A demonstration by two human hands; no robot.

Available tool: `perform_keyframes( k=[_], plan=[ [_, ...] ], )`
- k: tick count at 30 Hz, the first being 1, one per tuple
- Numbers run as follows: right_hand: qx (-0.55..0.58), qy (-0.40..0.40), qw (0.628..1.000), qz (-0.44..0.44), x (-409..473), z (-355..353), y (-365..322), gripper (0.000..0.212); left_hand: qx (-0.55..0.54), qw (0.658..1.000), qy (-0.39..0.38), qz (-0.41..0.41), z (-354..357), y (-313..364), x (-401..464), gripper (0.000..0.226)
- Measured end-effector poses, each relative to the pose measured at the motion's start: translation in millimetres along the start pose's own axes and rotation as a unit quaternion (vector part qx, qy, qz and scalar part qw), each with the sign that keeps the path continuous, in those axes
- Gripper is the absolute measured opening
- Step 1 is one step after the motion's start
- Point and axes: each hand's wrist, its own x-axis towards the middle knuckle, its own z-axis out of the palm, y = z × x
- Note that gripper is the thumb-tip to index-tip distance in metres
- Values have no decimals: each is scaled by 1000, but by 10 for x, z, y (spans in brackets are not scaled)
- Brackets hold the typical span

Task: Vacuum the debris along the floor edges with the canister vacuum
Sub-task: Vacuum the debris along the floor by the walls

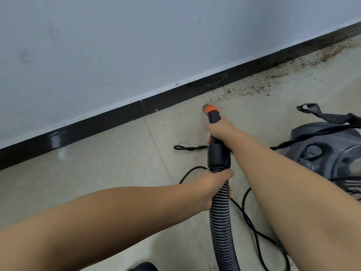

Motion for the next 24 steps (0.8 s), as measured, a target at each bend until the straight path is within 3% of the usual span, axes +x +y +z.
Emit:
perform_keyframes(
  k=[14,24],
  plan=[
    [25,65,997,14,553,-594,19,41,10,1000,-8,3,348,334,512,18],
    [12,84,996,16,858,-806,-111,40,-44,999,-20,10,517,552,797,17]
  ],
)
